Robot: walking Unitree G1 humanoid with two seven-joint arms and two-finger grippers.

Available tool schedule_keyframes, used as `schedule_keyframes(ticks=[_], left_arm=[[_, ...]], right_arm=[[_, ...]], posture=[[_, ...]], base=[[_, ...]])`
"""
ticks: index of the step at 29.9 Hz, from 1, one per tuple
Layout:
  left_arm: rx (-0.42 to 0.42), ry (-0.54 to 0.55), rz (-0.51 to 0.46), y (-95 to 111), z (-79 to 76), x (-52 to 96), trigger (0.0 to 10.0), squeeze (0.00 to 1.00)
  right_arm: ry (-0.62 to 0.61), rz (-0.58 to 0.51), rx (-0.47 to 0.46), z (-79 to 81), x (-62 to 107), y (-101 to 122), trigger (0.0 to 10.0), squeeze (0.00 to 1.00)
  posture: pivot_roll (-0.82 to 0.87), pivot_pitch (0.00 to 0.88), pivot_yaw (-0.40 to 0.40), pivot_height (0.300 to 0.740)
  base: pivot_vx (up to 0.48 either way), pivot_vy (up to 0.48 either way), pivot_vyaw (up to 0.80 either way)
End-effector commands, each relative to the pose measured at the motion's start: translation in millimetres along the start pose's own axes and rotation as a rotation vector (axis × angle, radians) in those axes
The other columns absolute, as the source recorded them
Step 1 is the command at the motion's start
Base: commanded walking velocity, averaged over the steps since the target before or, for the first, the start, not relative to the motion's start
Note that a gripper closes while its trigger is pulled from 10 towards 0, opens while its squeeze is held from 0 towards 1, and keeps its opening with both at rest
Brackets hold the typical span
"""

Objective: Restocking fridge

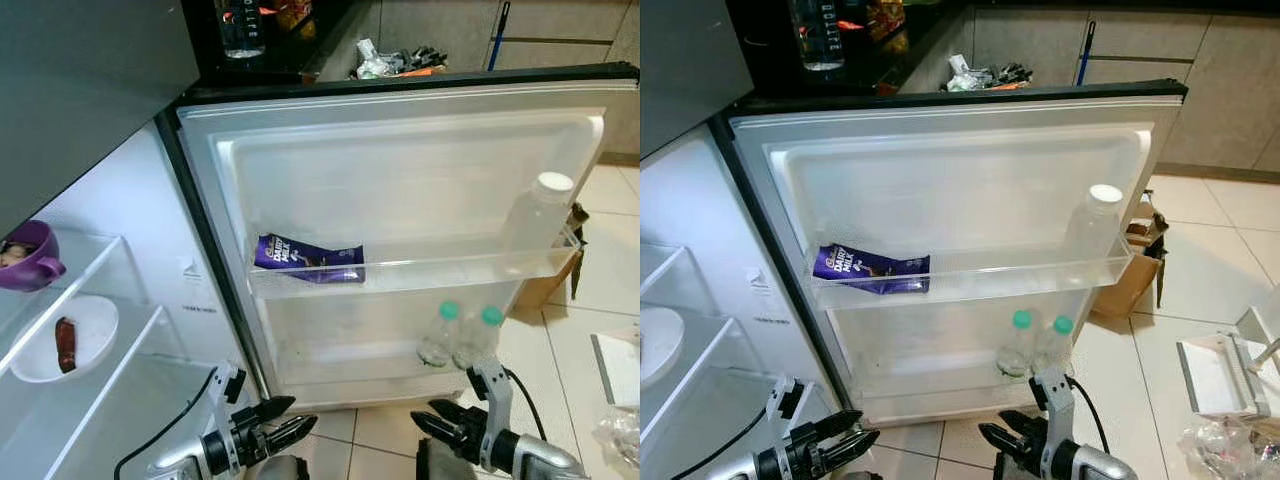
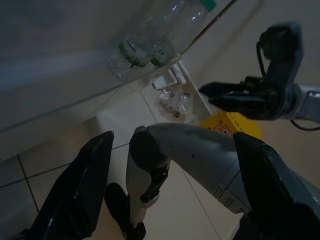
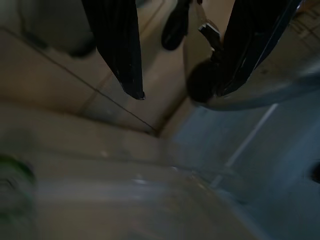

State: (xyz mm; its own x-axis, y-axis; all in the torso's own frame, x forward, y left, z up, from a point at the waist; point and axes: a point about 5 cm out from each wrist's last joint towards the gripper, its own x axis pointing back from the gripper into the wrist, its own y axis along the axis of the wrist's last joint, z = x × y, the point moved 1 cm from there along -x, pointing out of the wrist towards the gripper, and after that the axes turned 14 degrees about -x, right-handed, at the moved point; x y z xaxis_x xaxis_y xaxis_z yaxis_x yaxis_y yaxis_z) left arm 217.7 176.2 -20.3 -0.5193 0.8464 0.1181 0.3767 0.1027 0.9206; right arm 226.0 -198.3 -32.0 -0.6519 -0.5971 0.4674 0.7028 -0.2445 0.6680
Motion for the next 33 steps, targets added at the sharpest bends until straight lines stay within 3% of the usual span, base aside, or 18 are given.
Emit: schedule_keyframes(ticks=[1, 6, 10, 19, 33], left_arm=[[0.021, 0.016, 0.008, -4, -0.4, 3.4, 10.0, 0.0], [0.033, 0.034, 0.025, -7, -0.4, 4.7, 10.0, 0.0], [0.049, 0.082, 0.048, -12, 0.7, 6.2, 10.0, 0.0], [0.028, 0.264, 0.085, -18, 8.7, 6.9, 10.0, 0.0], [0.016, 0.358, 0.146, -26, 10.1, 8.8, 10.0, 0.0]], right_arm=[[-0.063, -0.013, -0.051, -8.8, 6.0, -8, 10.0, 0.0], [-0.109, -0.023, -0.127, -16.5, 15.7, -22, 10.0, 0.0], [-0.099, -0.063, -0.152, -17.3, 18.0, -21, 10.0, 0.0], [-0.064, -0.079, -0.136, -13.7, 12.1, -15, 10.0, 0.0], [-0.06, -0.072, -0.136, -10.6, 6.8, -17, 10.0, 0.0]], posture=[[-0.06, 0.006, 0.006, 0.587], [-0.07, 0.009, 0.012, 0.587], [-0.07, 0.009, 0.013, 0.592], [-0.07, 0.007, 0.01, 0.627], [-0.07, 0.007, 0.01, 0.686]], base=[[0.0, 0.0, 0.0], [0.0, 0.0, 0.0], [0.0, 0.0, 0.0], [0.0, 0.0, 0.0], [0.0, 0.0, 0.0]])
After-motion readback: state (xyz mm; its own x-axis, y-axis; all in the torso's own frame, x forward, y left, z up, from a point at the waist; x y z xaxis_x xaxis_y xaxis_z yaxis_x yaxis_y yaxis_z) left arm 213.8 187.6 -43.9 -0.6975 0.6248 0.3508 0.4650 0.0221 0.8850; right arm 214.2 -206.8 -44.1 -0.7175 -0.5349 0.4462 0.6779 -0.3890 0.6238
